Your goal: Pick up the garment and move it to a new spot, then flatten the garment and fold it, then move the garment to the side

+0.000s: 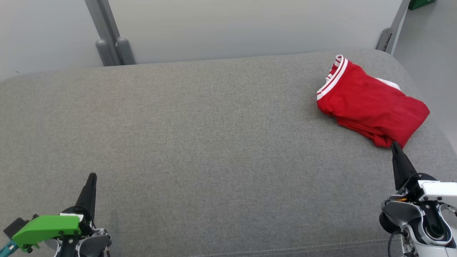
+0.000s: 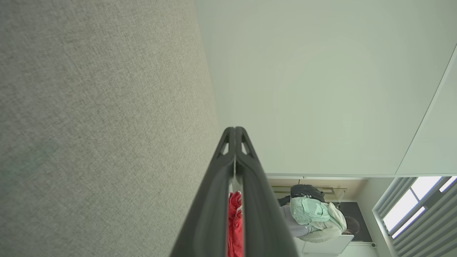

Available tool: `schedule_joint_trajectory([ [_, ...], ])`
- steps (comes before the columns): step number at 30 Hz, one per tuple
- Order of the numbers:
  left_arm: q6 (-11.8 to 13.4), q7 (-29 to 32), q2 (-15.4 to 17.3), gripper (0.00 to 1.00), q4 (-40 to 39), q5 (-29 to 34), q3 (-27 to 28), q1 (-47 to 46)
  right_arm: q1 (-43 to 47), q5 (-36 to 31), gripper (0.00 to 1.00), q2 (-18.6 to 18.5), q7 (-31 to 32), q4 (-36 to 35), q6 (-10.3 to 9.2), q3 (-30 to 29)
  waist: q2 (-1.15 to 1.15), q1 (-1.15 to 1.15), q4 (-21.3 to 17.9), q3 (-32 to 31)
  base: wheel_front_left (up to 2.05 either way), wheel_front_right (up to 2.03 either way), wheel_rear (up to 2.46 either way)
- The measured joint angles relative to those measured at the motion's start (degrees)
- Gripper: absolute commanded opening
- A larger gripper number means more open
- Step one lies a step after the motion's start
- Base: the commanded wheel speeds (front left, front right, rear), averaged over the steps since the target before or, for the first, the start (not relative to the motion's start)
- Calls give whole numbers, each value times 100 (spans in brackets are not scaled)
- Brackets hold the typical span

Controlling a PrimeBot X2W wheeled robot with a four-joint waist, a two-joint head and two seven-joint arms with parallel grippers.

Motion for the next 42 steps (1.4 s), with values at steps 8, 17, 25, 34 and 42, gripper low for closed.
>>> schedule_joint_trajectory([
  [8, 0, 0, 0, 0, -1, 0, 1, 0, 0, 0, 0, 0, 0, 0, 0, 1, 0, 0, 0, 0, 0, 0, 0],
  [17, 1, 0, 0, 0, -1, 0, 2, 0, 0, 1, 0, 0, 0, -1, 0, 2, 0, 0, 0, 0, 0, 0, 0],
  [25, 1, 0, 0, 0, -2, 0, 2, 0, 0, 1, 0, 1, 0, -1, 0, 4, 0, 0, 0, 0, 0, 0, 0],
  [34, 0, 0, -1, 0, -2, 0, 2, 0, 0, 1, 0, 1, 0, -2, 0, 7, 0, 0, 0, 0, 0, 0, 0],
  [42, 0, 0, -1, 0, -3, 0, 2, 0, 0, 1, 0, 1, 0, -2, 0, 8, 0, 0, 0, 0, 0, 0, 0],
])
